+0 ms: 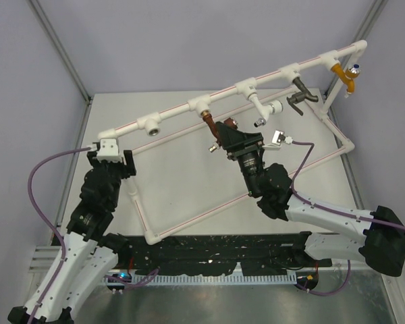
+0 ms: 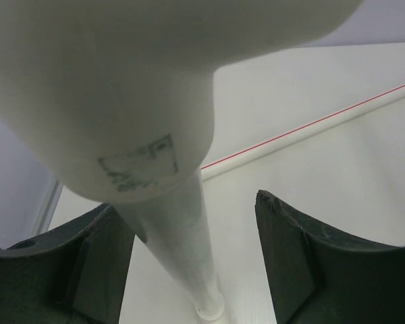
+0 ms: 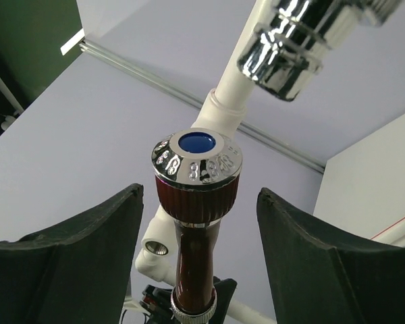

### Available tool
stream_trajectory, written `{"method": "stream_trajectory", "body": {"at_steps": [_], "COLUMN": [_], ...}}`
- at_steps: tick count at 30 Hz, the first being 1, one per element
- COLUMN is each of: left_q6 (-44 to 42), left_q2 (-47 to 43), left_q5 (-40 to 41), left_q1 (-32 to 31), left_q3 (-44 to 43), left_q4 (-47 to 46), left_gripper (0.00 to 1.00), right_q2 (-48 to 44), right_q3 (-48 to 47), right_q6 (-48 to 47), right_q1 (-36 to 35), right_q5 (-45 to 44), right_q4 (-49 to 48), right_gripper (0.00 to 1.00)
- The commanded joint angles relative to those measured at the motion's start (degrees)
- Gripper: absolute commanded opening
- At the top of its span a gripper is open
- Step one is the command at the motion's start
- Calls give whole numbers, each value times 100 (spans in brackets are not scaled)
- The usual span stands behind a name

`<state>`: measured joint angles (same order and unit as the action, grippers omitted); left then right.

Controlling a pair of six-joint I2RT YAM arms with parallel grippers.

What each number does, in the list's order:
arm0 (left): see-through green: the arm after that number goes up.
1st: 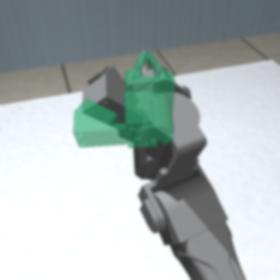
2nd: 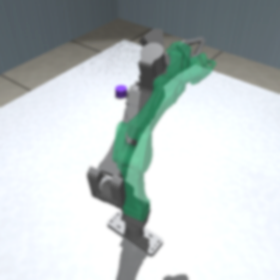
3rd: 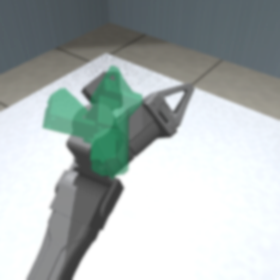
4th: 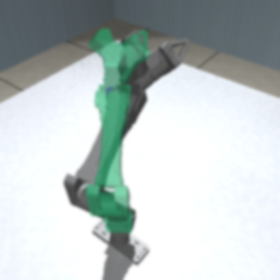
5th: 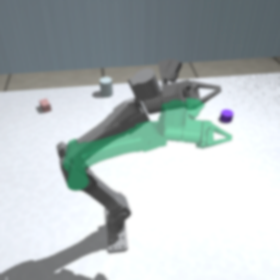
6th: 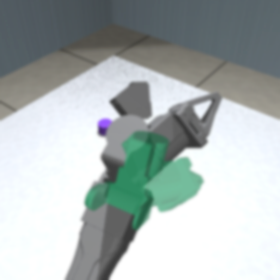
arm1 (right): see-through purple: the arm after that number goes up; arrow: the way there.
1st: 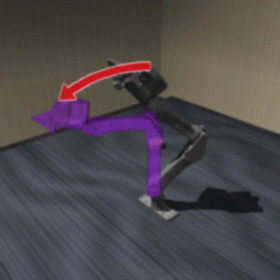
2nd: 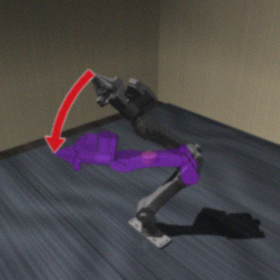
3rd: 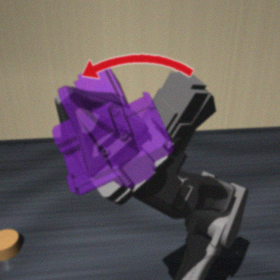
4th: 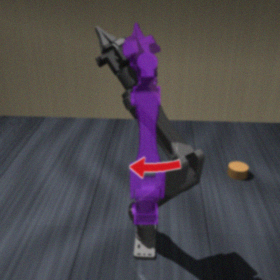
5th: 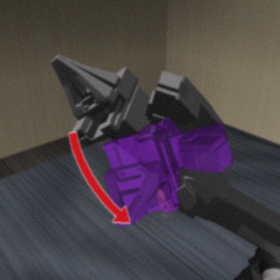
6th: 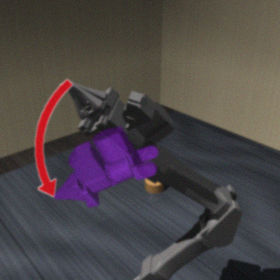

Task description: Install the water faucets

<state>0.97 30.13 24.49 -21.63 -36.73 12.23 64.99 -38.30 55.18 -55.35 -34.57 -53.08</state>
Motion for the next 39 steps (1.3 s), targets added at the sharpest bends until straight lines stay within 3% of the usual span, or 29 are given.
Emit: {"method": "stream_trajectory", "body": {"at_steps": [1,4,7,11,16,21,23,26,29,31,39], "left_q6": [-246,-291,-317,-308,-229,-203,-203,-211,-220,-229,-247], "left_q2": [160,125,72,63,63,54,37,11,-7,-16,-7], "left_q5": [56,-32,-128,-243,-366,-419,-419,-349,-287,-278,-252], "left_q1": [1,1,1,-8,1,-8,0,1,-8,-8,1], "left_q3": [-1,96,184,228,236,237,245,254,263,254,245], "left_q4": [-546,-660,-722,-705,-687,-660,-643,-608,-573,-555,-520], "left_gripper": [65,43,17,0,0,0,0,0,0,0,0], "right_q2": [-127,-110,-92,-74,-48,75,110,67,-21,-92,-329], "right_q3": [-80,-186,-283,-362,-493,-511,-485,-363,-222,-125,165], "right_q6": [36,343,879,1951,3741,4721,4687,4274,3739,3475,2737], "right_q1": [16,16,16,16,7,-19,-19,-28,-19,-19,-19], "right_q5": [-76,-94,-182,-314,-297,-86,-68,-155,-287,-357,-252], "right_q4": [-177,43,420,956,1703,1793,1513,1204,819,659,351], "right_gripper": [69,62,49,31,5,5,11,39,59,68,88]}}
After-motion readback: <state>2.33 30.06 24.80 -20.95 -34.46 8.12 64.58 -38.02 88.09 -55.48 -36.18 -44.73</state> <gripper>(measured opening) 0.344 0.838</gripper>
